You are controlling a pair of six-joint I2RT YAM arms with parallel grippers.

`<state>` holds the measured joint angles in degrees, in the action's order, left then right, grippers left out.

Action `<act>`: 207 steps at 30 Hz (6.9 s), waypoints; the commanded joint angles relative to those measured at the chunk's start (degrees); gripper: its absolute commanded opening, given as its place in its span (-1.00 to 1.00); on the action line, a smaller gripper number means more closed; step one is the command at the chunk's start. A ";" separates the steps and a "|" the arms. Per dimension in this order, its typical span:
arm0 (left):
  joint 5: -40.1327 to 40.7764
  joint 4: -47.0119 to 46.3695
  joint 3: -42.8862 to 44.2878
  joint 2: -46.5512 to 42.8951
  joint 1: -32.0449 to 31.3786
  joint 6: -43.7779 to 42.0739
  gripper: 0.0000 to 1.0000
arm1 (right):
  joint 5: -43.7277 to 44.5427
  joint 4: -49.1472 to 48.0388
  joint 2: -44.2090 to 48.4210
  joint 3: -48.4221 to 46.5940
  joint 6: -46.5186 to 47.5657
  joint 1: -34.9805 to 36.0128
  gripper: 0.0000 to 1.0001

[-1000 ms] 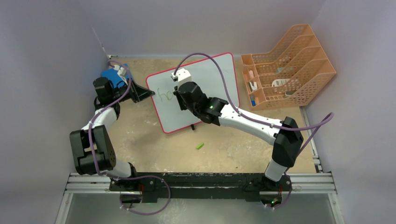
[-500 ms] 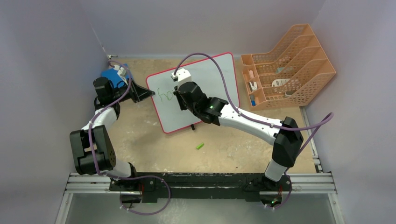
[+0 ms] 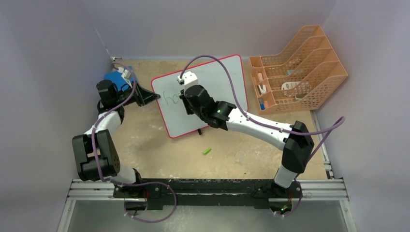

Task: Write a sentence on the whiteboard

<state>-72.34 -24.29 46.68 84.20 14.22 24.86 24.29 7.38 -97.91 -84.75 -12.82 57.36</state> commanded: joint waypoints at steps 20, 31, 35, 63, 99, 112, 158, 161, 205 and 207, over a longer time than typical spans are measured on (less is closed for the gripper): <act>-0.88 0.74 1.16 -0.80 -1.64 -2.18 -1.00 | 0.40 1.48 2.45 3.25 -0.89 0.55 -1.00; -0.88 0.91 1.11 -0.86 -1.65 -2.36 -1.00 | 0.52 3.09 3.29 4.25 -1.56 0.55 -1.00; -0.88 1.00 1.07 -0.88 -1.65 -2.41 -1.00 | 0.42 3.27 3.34 4.25 -1.43 0.55 -1.00; 0.08 2.67 1.36 -0.97 -2.00 -3.94 -1.00 | -0.19 -6.18 8.80 7.54 2.51 -1.03 -1.00; 0.21 3.38 1.52 -0.97 -2.00 -4.56 -1.00 | 2.82 -5.14 6.13 6.62 1.79 -2.25 -1.00; 0.19 3.46 1.51 -0.97 -2.00 -4.65 -1.00 | 2.52 -5.18 5.02 5.10 1.98 -2.43 -1.00; 0.27 3.53 1.58 -0.97 -1.99 -4.56 -1.00 | -2.11 -3.52 3.86 5.12 4.83 -1.96 -1.00; 0.26 3.51 1.58 -0.99 -1.98 -4.56 -1.00 | -2.14 -3.42 3.89 5.11 4.86 -1.82 -1.00; 0.32 3.56 1.62 -0.92 -2.00 -4.56 -1.00 | -3.11 -0.58 4.13 6.32 4.25 -1.52 -1.00; 0.27 3.55 1.60 -0.96 -2.00 -4.56 -1.00 | -3.16 -0.32 4.22 6.51 4.06 -1.47 -1.00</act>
<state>-72.10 -21.30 47.16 84.09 13.30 22.92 21.43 6.22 -94.24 -78.87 -8.73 55.61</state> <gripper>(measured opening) 0.062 0.104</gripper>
